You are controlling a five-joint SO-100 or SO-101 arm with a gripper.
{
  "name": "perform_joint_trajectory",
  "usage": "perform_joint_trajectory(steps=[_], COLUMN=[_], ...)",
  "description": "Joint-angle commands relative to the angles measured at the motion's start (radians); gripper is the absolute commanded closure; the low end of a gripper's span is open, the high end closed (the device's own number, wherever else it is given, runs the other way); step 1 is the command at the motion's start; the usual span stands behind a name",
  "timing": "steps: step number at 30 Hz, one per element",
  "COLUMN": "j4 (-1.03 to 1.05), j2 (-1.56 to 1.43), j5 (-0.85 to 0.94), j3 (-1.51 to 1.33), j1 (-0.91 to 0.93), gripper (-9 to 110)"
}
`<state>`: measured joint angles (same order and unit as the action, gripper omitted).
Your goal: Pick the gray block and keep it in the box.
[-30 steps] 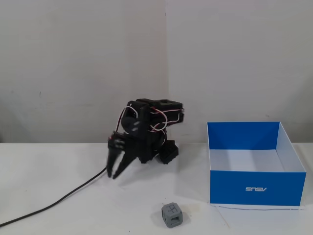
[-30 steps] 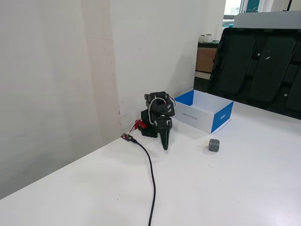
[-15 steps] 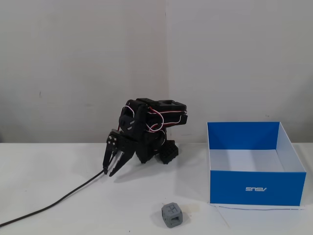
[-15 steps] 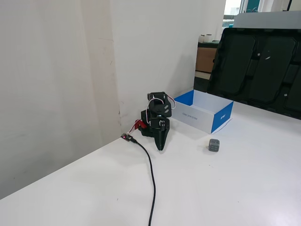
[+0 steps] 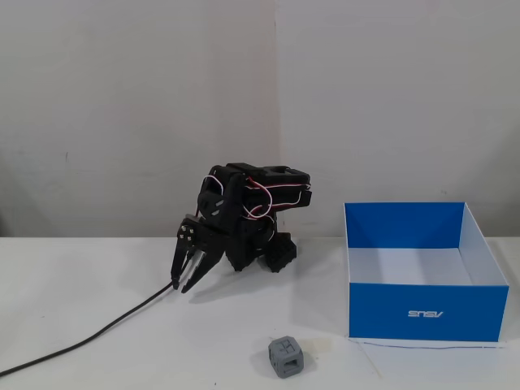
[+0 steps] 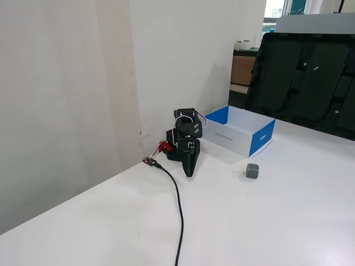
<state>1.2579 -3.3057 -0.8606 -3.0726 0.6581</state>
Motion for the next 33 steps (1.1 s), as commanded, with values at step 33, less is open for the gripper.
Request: perform_joint_trajectory(steps=[33], j4=[-0.422], j2=[-0.123], j5=[0.607], j3=[-0.064], j1=[-0.310], gripper=[94])
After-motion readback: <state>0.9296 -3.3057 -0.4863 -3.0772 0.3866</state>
